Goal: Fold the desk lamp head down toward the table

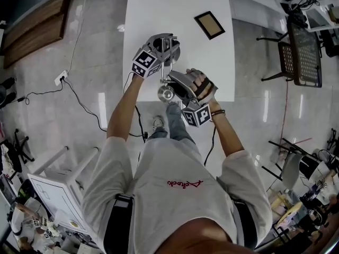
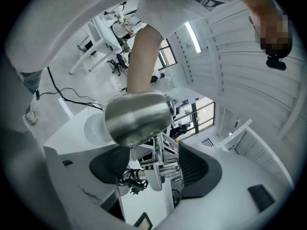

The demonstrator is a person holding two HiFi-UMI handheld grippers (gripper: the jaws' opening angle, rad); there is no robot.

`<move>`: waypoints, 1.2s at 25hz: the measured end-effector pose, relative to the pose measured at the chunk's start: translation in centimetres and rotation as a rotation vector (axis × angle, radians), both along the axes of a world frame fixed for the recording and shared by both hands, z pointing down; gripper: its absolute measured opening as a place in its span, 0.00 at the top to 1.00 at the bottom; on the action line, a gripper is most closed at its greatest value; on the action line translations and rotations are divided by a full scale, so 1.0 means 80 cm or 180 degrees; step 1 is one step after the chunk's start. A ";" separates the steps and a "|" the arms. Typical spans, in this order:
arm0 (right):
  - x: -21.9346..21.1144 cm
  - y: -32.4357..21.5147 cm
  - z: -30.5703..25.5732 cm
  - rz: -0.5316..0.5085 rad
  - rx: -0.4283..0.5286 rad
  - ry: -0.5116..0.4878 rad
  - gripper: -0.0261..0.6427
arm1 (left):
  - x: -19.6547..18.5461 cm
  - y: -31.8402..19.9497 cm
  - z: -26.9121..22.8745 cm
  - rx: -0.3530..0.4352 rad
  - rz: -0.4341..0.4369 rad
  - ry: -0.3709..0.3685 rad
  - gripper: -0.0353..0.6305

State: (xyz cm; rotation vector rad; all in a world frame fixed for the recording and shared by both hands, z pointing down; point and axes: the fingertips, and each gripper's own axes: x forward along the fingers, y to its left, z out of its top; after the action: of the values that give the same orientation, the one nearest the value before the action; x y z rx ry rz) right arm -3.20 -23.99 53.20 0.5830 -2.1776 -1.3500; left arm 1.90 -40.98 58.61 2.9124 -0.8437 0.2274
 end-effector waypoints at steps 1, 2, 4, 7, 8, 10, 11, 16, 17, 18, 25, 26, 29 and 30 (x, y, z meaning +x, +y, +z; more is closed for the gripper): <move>0.005 -0.001 0.002 0.0048 -0.0037 -0.0005 0.50 | 0.000 0.001 0.000 -0.0008 0.0011 -0.0008 0.68; 0.010 -0.003 0.004 0.0099 -0.0087 -0.0010 0.50 | 0.000 0.001 0.000 -0.0014 0.0015 -0.0017 0.67; 0.018 -0.005 0.011 0.0199 -0.0197 -0.0038 0.50 | -0.003 0.000 0.003 -0.0029 -0.0003 -0.0042 0.67; 0.024 -0.006 0.012 0.0300 -0.0297 -0.0105 0.50 | -0.014 0.001 0.004 -0.0055 -0.0057 -0.0009 0.65; 0.026 -0.007 0.012 0.0322 -0.0311 -0.0118 0.50 | -0.018 0.002 0.004 -0.0056 -0.0067 -0.0008 0.64; 0.028 -0.008 0.011 0.0371 -0.0338 -0.0148 0.50 | -0.025 0.006 0.006 -0.0058 -0.0076 -0.0035 0.64; 0.030 -0.009 0.011 0.0405 -0.0360 -0.0172 0.50 | -0.029 0.009 0.008 -0.0060 -0.0081 -0.0048 0.64; 0.044 -0.012 0.022 0.0595 -0.0500 -0.0246 0.50 | -0.049 0.020 0.008 -0.0057 -0.0160 -0.0065 0.64; 0.047 -0.013 0.023 0.0633 -0.0530 -0.0266 0.50 | -0.055 0.023 0.006 -0.0057 -0.0198 -0.0048 0.64; 0.050 -0.012 0.025 0.0673 -0.0561 -0.0297 0.50 | -0.062 0.025 0.005 -0.0059 -0.0244 -0.0028 0.64; 0.074 -0.006 0.027 0.0962 -0.0799 -0.0578 0.66 | -0.100 0.048 0.006 -0.0038 -0.0561 -0.0126 0.74; 0.076 -0.004 0.026 0.0997 -0.0810 -0.0608 0.79 | -0.102 0.053 0.004 -0.0024 -0.0582 -0.0138 0.79; 0.077 0.010 0.026 0.1055 -0.0889 -0.0658 0.92 | -0.107 0.074 -0.004 -0.0008 -0.0613 -0.0085 0.89; 0.077 0.015 0.027 0.1073 -0.0928 -0.0673 0.92 | -0.109 0.082 -0.007 -0.0014 -0.0629 -0.0066 0.91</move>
State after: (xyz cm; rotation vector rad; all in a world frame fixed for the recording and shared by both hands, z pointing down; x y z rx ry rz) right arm 2.95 -22.78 55.36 0.9594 -2.2556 -0.8094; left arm -6.81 -34.39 58.02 2.8011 -1.1237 0.2422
